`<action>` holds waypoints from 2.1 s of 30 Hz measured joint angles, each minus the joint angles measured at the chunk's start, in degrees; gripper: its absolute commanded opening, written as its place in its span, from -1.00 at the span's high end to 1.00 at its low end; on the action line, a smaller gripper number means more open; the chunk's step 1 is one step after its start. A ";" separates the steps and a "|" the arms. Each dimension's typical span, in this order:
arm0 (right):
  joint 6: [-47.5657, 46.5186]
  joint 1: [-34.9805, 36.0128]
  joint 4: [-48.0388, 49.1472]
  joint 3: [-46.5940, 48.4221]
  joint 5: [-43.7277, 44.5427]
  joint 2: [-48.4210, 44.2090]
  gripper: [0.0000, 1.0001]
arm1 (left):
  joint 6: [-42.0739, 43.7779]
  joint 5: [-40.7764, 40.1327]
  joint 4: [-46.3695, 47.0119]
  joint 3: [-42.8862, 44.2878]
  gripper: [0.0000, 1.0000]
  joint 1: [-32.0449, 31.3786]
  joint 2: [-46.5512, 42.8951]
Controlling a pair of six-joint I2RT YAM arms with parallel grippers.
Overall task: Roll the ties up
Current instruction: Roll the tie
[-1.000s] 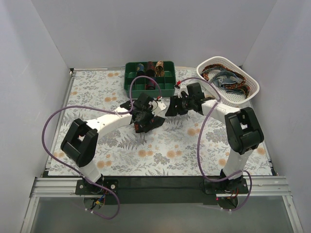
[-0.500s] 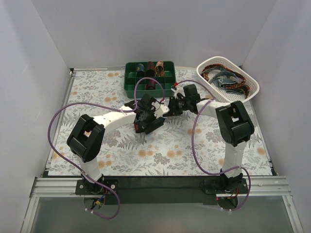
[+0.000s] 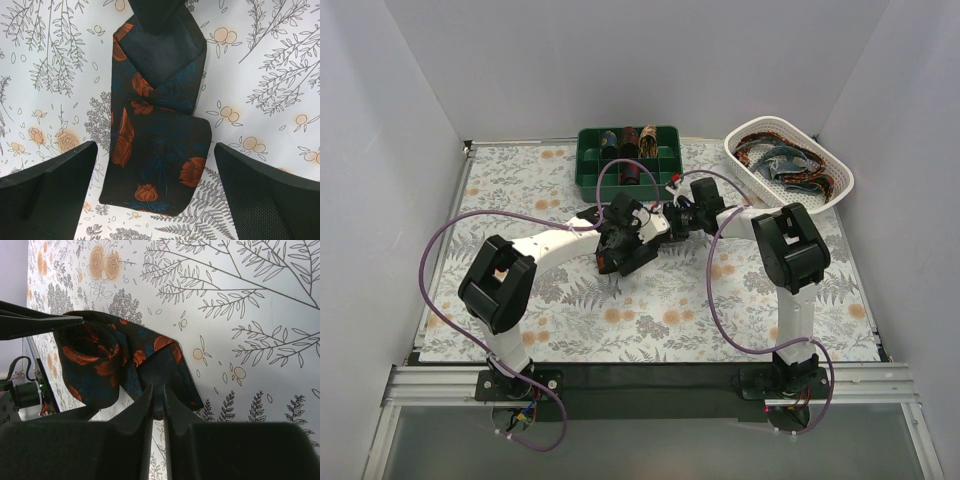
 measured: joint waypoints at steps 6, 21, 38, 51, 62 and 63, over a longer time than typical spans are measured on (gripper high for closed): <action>0.48 0.00 0.26 0.11 -0.13 1.01 0.70 | 0.02 -0.72 1.09 0.02 -0.96 0.00 1.42; 0.63 0.00 1.66 -2.67 -0.37 1.01 0.78 | -0.48 -1.68 2.89 0.31 -0.96 0.00 4.72; 0.66 -0.02 4.90 -4.76 -1.05 0.83 0.85 | -2.80 2.38 3.15 0.00 -0.32 1.97 5.27; 0.61 0.00 5.42 -5.88 -1.09 0.22 0.86 | -4.28 6.05 2.45 -0.81 -0.20 5.29 4.90; 0.46 0.02 4.46 -6.21 -0.81 -0.72 0.74 | -5.18 5.97 0.92 -0.81 -0.81 5.40 4.50; 0.37 0.02 4.15 -6.21 -0.70 -0.92 0.72 | -5.35 5.84 0.46 -0.76 -0.86 5.44 4.44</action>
